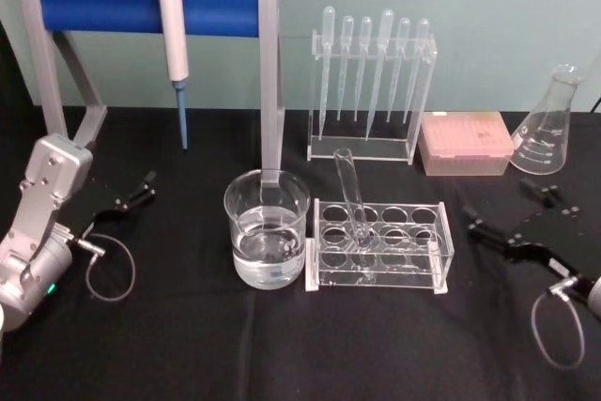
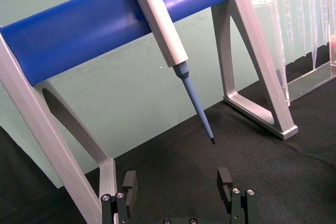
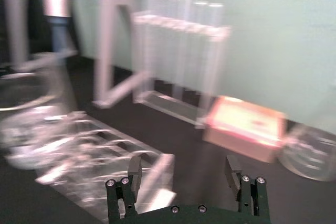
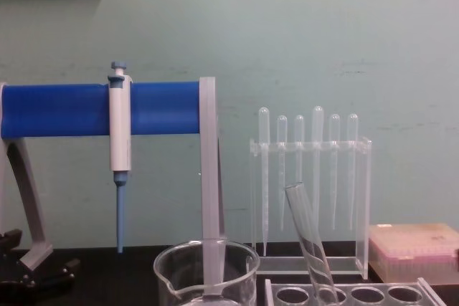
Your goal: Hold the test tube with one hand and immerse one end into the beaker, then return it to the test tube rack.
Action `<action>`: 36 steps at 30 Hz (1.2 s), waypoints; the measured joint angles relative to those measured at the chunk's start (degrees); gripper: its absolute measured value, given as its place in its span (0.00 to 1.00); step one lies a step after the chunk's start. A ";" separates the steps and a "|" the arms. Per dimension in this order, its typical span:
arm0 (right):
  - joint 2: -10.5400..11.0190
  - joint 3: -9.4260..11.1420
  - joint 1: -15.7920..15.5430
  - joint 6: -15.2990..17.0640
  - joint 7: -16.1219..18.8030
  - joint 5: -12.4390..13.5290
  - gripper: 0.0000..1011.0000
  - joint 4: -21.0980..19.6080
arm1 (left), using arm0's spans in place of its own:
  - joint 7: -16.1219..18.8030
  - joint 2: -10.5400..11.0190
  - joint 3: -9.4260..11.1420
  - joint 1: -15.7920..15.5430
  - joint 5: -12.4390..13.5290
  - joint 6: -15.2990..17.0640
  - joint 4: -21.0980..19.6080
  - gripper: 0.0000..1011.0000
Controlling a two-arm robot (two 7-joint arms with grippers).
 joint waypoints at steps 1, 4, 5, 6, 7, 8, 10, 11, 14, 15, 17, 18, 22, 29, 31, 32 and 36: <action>-0.98 0.66 -0.09 -1.55 -1.99 -1.42 0.99 1.31 | 0.00 0.00 0.00 0.00 0.00 0.00 0.00 0.99; -3.35 0.85 0.62 -6.04 -6.01 -5.28 0.99 4.86 | 0.00 0.00 0.00 0.00 0.00 0.00 0.00 0.99; -4.11 0.82 0.97 -7.50 -6.89 -6.16 0.99 5.98 | 0.00 0.00 0.00 0.00 0.00 0.00 0.00 0.99; -4.81 0.66 1.40 -8.88 -7.55 -6.97 0.99 7.24 | 0.00 0.00 0.00 0.00 0.00 0.00 0.00 0.99; -6.21 0.23 2.37 -11.77 -8.73 -8.54 0.99 9.81 | 0.00 0.00 0.00 0.00 0.00 0.00 0.00 0.99; -6.80 -0.02 2.82 -13.18 -9.21 -9.30 0.99 11.01 | 0.00 0.00 0.00 0.00 0.00 0.00 0.00 0.99; -8.45 -0.97 4.33 -16.20 -9.87 -10.97 0.99 14.62 | 0.00 0.00 0.00 0.00 0.00 0.00 0.00 0.99; -8.92 -1.31 4.79 -16.93 -9.95 -11.46 0.99 15.71 | 0.00 0.00 0.00 0.00 0.00 0.00 0.00 0.99; -10.48 -2.44 6.16 -17.94 -10.22 -13.12 0.99 19.00 | 0.00 0.00 0.00 0.00 0.00 0.00 0.00 0.99; -10.80 -2.67 6.45 -17.95 -10.21 -13.37 0.99 19.57 | 0.00 0.00 0.00 0.00 0.00 0.00 0.00 0.99; -11.29 -3.03 6.86 -17.92 -10.15 -13.79 0.99 20.56 | 0.00 0.00 0.00 0.00 0.00 0.00 0.00 0.99; -11.77 -3.36 7.27 -17.23 -10.12 -14.41 0.99 21.11 | 0.00 0.00 0.00 0.00 0.00 0.00 0.00 0.99; -11.73 -3.34 7.25 -17.21 -10.07 -14.38 0.99 21.07 | 0.00 0.00 0.00 0.00 0.00 0.00 0.00 0.99; -11.58 -3.27 7.13 -17.34 -10.06 -14.27 0.99 20.88 | 0.00 0.00 0.00 0.00 0.00 0.00 0.00 0.99; -11.53 -3.26 7.11 -17.41 -10.04 -14.21 0.99 20.84 | 0.00 0.00 0.00 0.00 0.00 0.00 0.00 0.99; -11.52 -3.25 7.09 -17.45 -10.03 -14.16 0.99 20.81 | 0.00 0.00 0.00 0.00 0.00 0.00 0.00 0.99; -11.47 -3.22 7.07 -17.50 -10.02 -14.10 0.99 20.73 | 0.00 0.00 0.00 0.00 0.00 0.00 0.00 0.99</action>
